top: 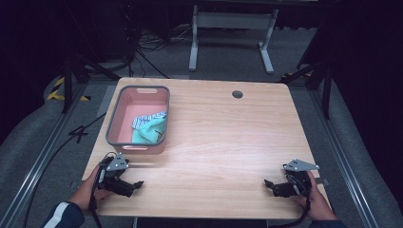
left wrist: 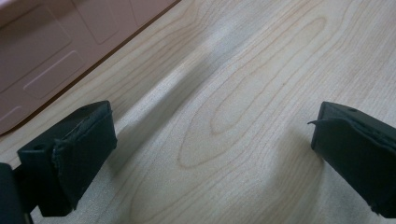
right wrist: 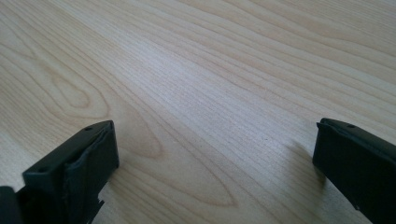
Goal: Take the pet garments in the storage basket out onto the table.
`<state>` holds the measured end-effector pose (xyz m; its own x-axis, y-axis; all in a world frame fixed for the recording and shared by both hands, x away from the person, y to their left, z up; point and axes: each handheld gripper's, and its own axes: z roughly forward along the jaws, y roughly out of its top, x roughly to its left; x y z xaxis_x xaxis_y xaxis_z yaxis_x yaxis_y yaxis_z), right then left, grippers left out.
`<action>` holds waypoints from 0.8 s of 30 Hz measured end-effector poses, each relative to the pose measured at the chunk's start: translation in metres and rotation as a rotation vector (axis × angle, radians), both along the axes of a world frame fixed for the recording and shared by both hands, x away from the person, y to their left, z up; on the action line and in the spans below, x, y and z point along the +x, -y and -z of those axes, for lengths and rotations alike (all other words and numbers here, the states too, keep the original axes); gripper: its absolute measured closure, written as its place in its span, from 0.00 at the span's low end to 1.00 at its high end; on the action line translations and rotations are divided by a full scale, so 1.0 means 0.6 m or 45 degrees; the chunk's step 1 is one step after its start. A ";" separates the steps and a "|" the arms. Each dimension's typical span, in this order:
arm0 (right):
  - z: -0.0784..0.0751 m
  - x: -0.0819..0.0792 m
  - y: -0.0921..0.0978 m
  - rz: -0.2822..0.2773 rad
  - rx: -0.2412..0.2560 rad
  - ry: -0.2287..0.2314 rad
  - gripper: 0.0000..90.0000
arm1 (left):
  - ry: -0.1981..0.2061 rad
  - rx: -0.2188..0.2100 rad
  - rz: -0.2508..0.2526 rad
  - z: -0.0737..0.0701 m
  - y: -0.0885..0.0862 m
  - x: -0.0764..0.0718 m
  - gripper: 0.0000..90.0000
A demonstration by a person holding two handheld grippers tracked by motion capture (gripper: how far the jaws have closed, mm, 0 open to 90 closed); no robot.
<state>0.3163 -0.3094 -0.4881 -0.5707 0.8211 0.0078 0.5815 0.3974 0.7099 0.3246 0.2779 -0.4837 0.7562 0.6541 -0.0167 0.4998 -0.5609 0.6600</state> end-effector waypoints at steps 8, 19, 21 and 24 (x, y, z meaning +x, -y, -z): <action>0.000 0.001 0.000 -0.004 -0.001 -0.001 0.00 | 0.008 0.002 0.074 0.000 -0.004 -0.003 0.00; 0.000 0.000 -0.001 -0.001 -0.006 0.000 0.01 | -0.013 0.017 0.054 -0.010 -0.011 -0.002 0.13; 0.000 0.000 -0.001 -0.001 -0.006 0.000 0.01 | -0.018 0.017 0.054 -0.013 -0.013 -0.004 0.21; 0.000 0.000 -0.001 -0.001 -0.006 0.000 0.01 | 0.004 0.051 0.061 -0.023 -0.016 -0.008 0.21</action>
<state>0.3165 -0.3090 -0.4880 -0.5715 0.8206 0.0042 0.5814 0.4013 0.7078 0.3197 0.2872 -0.4697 0.7867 0.6172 0.0113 0.4695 -0.6101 0.6382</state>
